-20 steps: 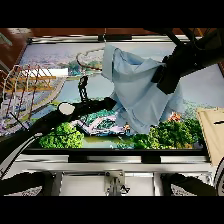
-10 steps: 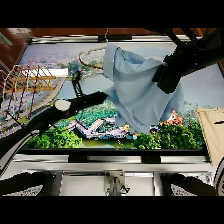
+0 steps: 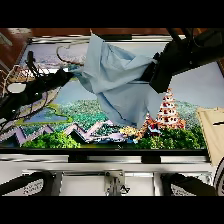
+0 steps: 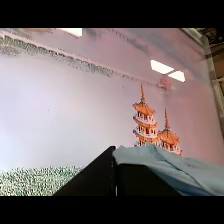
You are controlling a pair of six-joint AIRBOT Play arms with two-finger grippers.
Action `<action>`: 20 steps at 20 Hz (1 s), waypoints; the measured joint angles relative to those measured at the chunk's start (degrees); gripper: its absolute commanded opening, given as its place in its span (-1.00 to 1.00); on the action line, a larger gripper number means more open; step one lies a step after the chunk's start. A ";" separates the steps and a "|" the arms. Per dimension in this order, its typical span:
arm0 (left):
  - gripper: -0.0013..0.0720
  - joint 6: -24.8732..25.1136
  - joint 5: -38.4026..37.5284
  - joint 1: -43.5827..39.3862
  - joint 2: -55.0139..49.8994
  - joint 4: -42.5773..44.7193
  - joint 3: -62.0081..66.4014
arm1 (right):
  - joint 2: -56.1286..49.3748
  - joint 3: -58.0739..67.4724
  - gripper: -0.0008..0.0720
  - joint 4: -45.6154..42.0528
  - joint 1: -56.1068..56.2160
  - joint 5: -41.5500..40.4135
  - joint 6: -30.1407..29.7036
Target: Fold the shirts.
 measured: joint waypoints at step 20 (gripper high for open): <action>-0.82 1.97 -9.62 7.08 0.22 0.85 13.49 | -1.57 0.04 -0.79 -2.97 -0.02 -0.07 -0.17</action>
